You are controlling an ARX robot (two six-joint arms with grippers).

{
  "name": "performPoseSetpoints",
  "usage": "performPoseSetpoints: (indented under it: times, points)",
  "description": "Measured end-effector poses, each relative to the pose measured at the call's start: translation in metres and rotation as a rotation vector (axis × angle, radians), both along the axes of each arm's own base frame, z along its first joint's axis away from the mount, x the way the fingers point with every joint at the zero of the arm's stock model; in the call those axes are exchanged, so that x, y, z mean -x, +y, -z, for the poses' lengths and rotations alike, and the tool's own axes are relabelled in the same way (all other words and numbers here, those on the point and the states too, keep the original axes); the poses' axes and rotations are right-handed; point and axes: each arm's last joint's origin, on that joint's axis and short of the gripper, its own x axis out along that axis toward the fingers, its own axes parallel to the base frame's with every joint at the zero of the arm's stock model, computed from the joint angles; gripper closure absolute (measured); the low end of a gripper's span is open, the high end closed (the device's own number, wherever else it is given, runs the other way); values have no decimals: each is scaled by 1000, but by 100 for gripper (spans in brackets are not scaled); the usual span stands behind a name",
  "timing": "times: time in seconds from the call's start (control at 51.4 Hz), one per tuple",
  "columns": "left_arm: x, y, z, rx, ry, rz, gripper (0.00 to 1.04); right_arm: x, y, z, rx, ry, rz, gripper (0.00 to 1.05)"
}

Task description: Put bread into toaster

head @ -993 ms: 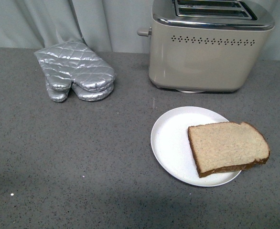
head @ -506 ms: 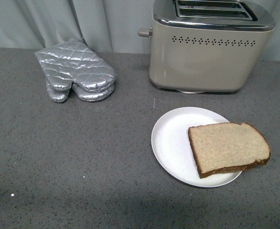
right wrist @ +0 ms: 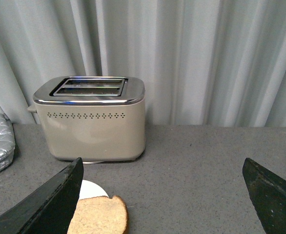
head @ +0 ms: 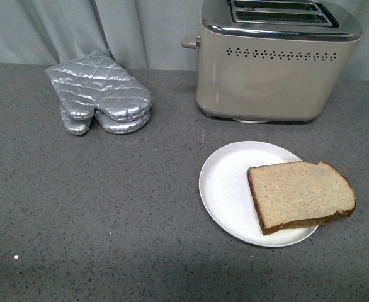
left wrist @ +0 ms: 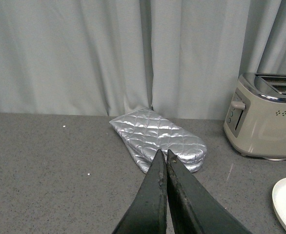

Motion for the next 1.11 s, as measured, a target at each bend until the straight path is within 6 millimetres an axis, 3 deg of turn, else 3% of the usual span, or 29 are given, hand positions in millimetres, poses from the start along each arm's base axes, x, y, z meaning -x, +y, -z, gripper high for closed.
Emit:
performPoseSetpoints:
  times: [0.662,0.798,0.915,1.012,1.109]
  points:
    - [17,0,4,0,8,2,101,0,0,0,0,0,0,10]
    - [17,0,3,0,6,2,72,0,0,1,10,15,-4,10]
    - [17,0,3,0,6,2,47,-5,-2,7,136,248,-28,10]
    - [17,0,3,0,6,2,27,-18,-3,7,135,306,-76,10]
    - [17,0,3,0,6,2,13,-34,-6,4,101,338,-92,10]
